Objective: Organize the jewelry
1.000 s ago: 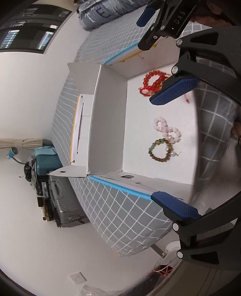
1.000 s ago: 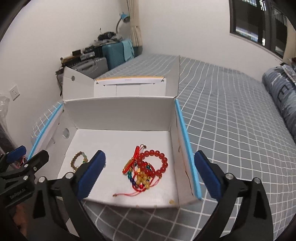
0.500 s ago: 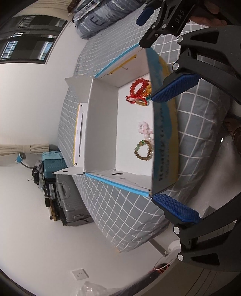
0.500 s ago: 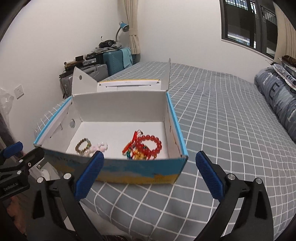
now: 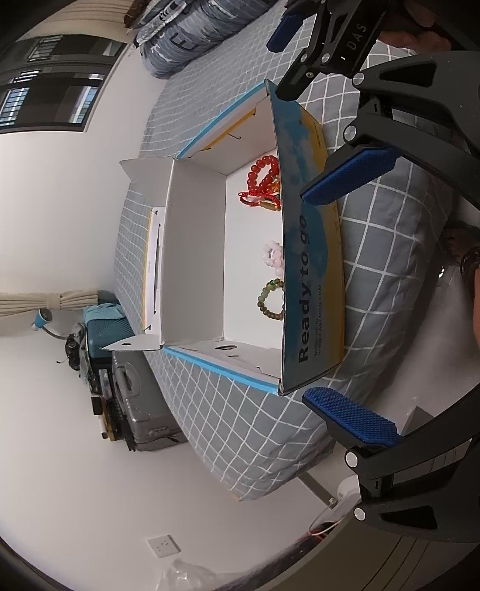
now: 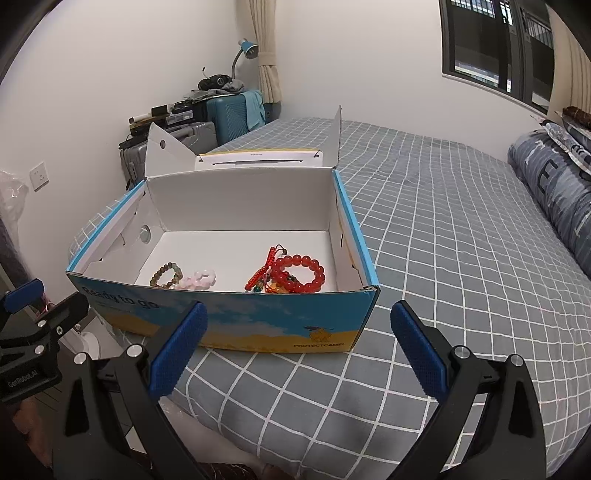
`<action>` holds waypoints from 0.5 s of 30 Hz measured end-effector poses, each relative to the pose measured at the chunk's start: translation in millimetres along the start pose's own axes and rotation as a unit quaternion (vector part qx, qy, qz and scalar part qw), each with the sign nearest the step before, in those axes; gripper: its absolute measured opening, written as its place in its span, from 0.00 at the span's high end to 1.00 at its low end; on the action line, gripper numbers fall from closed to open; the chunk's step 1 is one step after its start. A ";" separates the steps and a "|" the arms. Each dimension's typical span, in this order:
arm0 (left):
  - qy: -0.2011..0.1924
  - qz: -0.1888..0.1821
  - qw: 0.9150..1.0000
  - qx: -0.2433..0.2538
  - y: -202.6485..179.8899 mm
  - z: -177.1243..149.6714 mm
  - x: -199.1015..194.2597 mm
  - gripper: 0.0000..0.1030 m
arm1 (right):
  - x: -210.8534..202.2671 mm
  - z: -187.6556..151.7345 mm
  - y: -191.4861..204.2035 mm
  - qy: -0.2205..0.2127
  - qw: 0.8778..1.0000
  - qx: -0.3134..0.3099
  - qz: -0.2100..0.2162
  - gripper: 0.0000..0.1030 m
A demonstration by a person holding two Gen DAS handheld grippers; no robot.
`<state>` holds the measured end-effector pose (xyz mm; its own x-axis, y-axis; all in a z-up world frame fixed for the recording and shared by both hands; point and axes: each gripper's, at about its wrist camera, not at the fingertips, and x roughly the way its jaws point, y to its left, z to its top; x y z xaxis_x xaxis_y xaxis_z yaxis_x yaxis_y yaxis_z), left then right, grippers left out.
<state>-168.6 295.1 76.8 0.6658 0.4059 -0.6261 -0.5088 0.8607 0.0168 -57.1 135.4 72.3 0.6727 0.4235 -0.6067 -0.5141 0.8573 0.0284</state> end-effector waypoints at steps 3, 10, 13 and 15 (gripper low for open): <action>0.000 0.001 1.000 -0.002 -1.1 0.1 0.4 0.06 | -0.2 0.0 0.8 0.000 1.000 0.001 0.000 0.08; -0.003 0.004 1.000 -0.006 -0.7 0.4 0.5 0.06 | 0.7 -0.6 0.5 0.003 1.000 -0.001 0.002 0.07; -0.003 0.003 1.000 -0.010 -0.6 0.4 1.0 0.06 | 1.6 -0.5 1.5 0.005 1.000 -0.002 0.002 0.07; -0.003 0.002 1.000 -0.008 -1.7 0.3 0.6 0.06 | 2.2 -0.6 1.9 0.005 1.000 -0.002 0.001 0.07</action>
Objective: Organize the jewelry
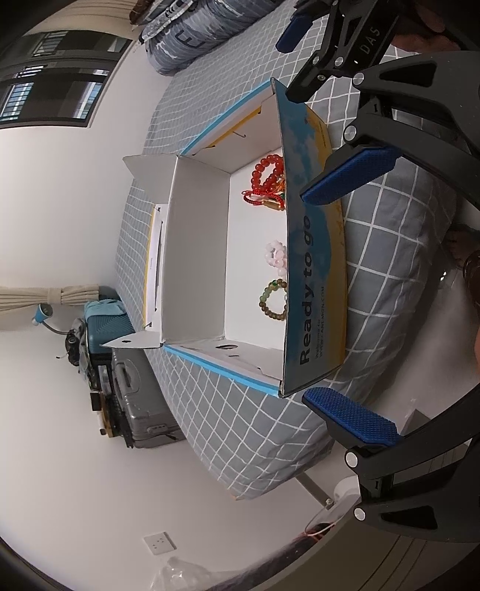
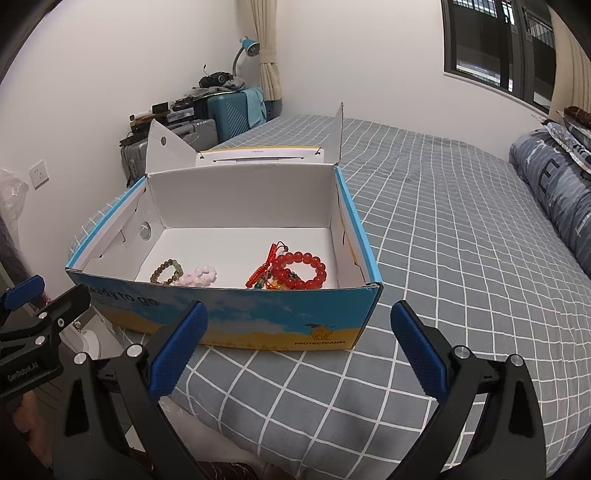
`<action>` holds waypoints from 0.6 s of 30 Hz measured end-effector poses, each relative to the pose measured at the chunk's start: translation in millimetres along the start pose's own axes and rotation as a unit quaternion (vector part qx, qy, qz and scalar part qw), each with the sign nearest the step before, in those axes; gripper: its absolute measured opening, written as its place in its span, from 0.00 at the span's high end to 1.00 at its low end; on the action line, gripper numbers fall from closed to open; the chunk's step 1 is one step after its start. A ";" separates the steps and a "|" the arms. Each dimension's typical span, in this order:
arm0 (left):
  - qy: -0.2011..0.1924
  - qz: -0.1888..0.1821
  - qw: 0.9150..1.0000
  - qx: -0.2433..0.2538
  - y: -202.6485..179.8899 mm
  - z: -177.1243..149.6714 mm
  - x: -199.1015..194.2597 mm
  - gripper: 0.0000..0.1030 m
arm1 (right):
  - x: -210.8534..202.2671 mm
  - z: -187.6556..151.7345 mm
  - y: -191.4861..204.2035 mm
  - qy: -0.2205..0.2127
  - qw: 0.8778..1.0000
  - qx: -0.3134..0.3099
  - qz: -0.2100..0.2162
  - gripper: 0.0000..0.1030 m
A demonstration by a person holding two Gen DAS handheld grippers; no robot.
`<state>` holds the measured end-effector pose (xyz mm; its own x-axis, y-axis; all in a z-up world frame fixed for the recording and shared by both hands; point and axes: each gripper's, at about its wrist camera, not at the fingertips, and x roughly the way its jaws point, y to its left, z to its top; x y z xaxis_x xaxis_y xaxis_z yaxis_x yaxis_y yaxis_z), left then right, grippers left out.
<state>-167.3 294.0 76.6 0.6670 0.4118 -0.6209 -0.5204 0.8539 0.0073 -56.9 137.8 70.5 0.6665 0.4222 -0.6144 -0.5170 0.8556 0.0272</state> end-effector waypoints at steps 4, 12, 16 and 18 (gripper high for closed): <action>0.001 -0.003 1.000 0.001 -0.9 0.0 0.0 0.06 | 0.9 -0.6 0.8 0.002 1.000 0.001 0.000 0.07; 0.011 -0.020 1.000 -0.006 -2.0 -1.1 2.7 0.06 | 1.7 -1.3 1.8 0.003 1.000 0.001 0.000 0.07; 0.008 -0.021 1.000 -0.010 -2.0 -1.4 2.0 0.06 | 2.5 -1.9 1.9 0.003 1.000 0.002 -0.001 0.07; 0.006 -0.024 1.000 -0.010 -3.0 -1.8 0.8 0.06 | 2.1 -2.7 1.6 0.003 1.000 0.004 -0.001 0.07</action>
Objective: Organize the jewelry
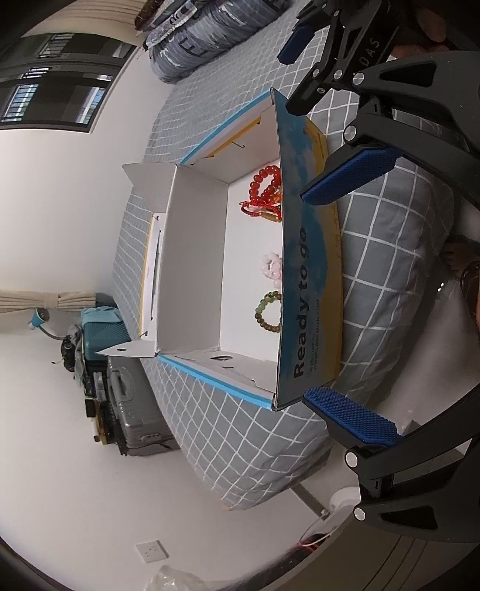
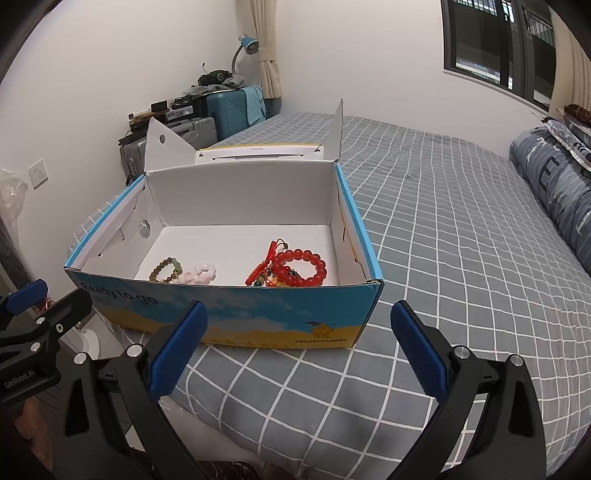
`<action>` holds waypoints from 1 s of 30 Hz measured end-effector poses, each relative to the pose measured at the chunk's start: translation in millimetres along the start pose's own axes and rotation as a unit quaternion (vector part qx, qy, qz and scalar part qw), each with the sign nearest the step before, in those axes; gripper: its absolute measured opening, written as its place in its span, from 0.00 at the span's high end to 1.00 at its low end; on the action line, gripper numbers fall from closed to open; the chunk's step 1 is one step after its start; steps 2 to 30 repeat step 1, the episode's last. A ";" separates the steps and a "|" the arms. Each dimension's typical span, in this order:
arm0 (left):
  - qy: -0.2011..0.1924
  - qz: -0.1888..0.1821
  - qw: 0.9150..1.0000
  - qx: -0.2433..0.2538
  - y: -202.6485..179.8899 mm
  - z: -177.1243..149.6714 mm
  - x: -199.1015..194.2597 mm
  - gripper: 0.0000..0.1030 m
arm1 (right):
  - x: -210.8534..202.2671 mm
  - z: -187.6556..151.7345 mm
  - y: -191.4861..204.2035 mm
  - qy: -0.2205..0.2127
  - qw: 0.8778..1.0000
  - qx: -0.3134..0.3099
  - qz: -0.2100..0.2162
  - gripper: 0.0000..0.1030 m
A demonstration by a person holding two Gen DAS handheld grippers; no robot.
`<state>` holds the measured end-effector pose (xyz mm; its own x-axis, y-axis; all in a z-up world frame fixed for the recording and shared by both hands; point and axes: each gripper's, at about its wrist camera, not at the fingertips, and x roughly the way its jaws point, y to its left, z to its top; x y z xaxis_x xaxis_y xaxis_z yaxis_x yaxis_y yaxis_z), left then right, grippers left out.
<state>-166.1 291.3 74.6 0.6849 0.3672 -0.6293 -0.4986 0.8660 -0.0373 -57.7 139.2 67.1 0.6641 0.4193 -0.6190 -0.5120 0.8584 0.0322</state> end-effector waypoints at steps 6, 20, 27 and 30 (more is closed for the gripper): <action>0.000 -0.002 1.000 0.000 -0.6 -0.3 -0.3 0.06 | 0.4 0.0 -0.1 0.000 1.000 0.001 0.000 0.07; 0.000 -0.002 1.000 0.000 -0.6 -0.3 -0.3 0.06 | 0.4 0.0 -0.1 0.000 1.000 0.001 0.000 0.07; 0.000 -0.002 1.000 0.000 -0.6 -0.3 -0.3 0.06 | 0.4 0.0 -0.1 0.000 1.000 0.001 0.000 0.07; 0.000 -0.002 1.000 0.000 -0.6 -0.3 -0.3 0.06 | 0.4 0.0 -0.1 0.000 1.000 0.001 0.000 0.07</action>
